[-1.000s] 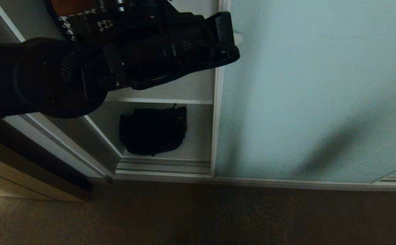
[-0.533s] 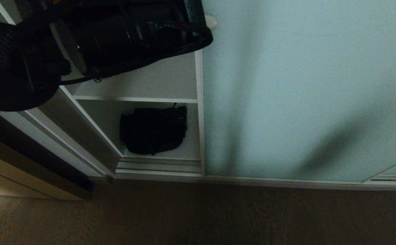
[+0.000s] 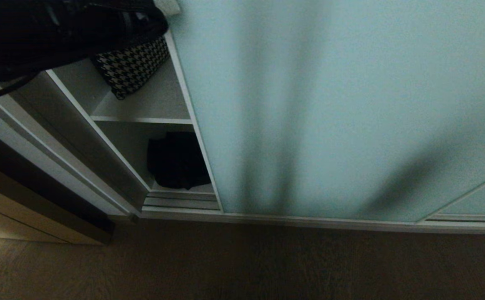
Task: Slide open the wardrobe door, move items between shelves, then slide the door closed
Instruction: Close the door
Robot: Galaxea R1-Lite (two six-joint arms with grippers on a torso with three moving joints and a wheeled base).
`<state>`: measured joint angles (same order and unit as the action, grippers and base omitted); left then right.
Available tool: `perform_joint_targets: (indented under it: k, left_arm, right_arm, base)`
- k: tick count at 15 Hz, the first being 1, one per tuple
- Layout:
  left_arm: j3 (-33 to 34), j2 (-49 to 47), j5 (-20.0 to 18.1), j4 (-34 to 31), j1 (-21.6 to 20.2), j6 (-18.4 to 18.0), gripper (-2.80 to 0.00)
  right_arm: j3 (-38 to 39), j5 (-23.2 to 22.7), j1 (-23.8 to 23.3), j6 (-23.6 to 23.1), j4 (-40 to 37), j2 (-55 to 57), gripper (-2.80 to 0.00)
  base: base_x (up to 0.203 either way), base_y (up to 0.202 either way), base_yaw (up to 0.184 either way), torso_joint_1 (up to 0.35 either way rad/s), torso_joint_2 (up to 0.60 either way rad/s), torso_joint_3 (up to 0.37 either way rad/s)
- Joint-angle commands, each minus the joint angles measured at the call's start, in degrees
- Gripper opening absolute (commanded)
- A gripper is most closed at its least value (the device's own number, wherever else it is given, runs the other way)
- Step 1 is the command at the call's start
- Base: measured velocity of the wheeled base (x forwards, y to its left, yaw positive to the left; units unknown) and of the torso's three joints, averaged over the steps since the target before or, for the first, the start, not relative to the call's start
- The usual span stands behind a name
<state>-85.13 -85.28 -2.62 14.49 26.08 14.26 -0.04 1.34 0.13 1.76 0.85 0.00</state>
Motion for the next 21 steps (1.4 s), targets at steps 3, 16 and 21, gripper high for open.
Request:
perform_joint_targets:
  k: [3,16,21]
  left_arm:
    - [4.9,10.0,-1.0,-2.1,-0.7,-0.4,-2.80]
    - [7.8,4.4,4.2,1.5,-0.8,-7.2,-2.80]
    - [6.3,2.8,6.1,3.6,-1.1,-8.9,-2.80]
  right_arm:
    - [0.0,0.0,0.0,0.0,0.0,0.1,-2.80]
    - [-0.1,0.0,0.0,0.0,0.0,0.1,-2.80]
    - [-0.1,0.0,0.0,0.0,0.0,0.1,-2.80]
  base:
    - [0.000,0.000,0.000,0.000,0.00,0.000]
    - [0.000,0.000,0.000,0.000,0.00,0.000]
    - [0.000,0.000,0.000,0.000,0.00,0.000]
